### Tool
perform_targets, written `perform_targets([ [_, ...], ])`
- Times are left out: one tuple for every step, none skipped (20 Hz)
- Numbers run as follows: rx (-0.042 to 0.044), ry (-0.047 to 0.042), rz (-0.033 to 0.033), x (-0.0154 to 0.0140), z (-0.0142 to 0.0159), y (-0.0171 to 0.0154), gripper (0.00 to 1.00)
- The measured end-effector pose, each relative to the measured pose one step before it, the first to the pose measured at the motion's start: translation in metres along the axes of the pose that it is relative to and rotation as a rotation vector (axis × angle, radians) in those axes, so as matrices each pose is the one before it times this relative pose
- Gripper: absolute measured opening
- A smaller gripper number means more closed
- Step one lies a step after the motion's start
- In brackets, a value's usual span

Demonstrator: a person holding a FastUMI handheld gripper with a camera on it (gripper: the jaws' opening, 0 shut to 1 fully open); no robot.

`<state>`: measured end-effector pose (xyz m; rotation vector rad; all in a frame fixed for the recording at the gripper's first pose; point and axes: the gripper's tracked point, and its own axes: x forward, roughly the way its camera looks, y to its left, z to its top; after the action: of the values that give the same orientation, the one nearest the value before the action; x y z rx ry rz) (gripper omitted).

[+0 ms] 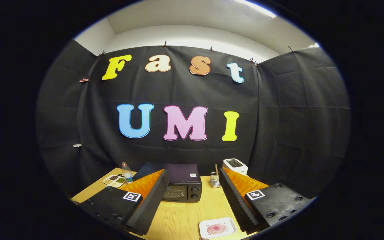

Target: Open the toaster oven, put the food inside, and close the toaster oven door.

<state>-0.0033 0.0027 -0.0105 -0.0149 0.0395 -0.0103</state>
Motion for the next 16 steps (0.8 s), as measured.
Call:
perform_targets([
  [0.00148,-0.00142,0.00015,0.00030,0.00087,0.00195,0.98],
  [-0.00021,-0.00365,0.00098,0.00067,0.00121,0.00171,0.98],
  [-0.00300,-0.00197,-0.00039,0.00045,-0.00004,0.00217,0.98],
  [-0.00363,-0.00085,-0.00039,0.00039,-0.00026,0.00193,0.98],
  [-0.00306,-0.00066,0.00011,0.00070,0.00004,0.00241,0.98],
  [-0.00175,0.00178,0.00035,0.00049,-0.00046,0.00301,0.98],
  [-0.00018,0.00067,0.00039,0.00073,-0.00011,0.00324,0.98],
  [0.00118,0.00203,0.00056,0.00121,-0.00117,0.00312,0.98],
  [0.00152,0.00092,0.00104,0.00096,-0.00071,0.00330,0.98],
  [0.00270,0.00159,0.00201,0.00142,-0.00064,0.00363,0.98],
  [0.00320,0.00024,0.00314,0.00138,-0.00051,0.00405,0.98],
  [0.00472,-0.00112,0.00463,0.00218,-0.00048,0.00483,0.98],
  [0.00543,-0.00226,0.00430,0.00365,0.00035,0.00544,0.98],
  [0.00522,-0.00022,0.00102,0.00657,-0.00189,0.00447,0.98],
  [0.00334,0.00437,0.00222,0.00787,-0.00366,0.00445,0.98],
  [-0.00027,0.01229,0.00598,0.00968,-0.00629,0.00537,0.98],
])
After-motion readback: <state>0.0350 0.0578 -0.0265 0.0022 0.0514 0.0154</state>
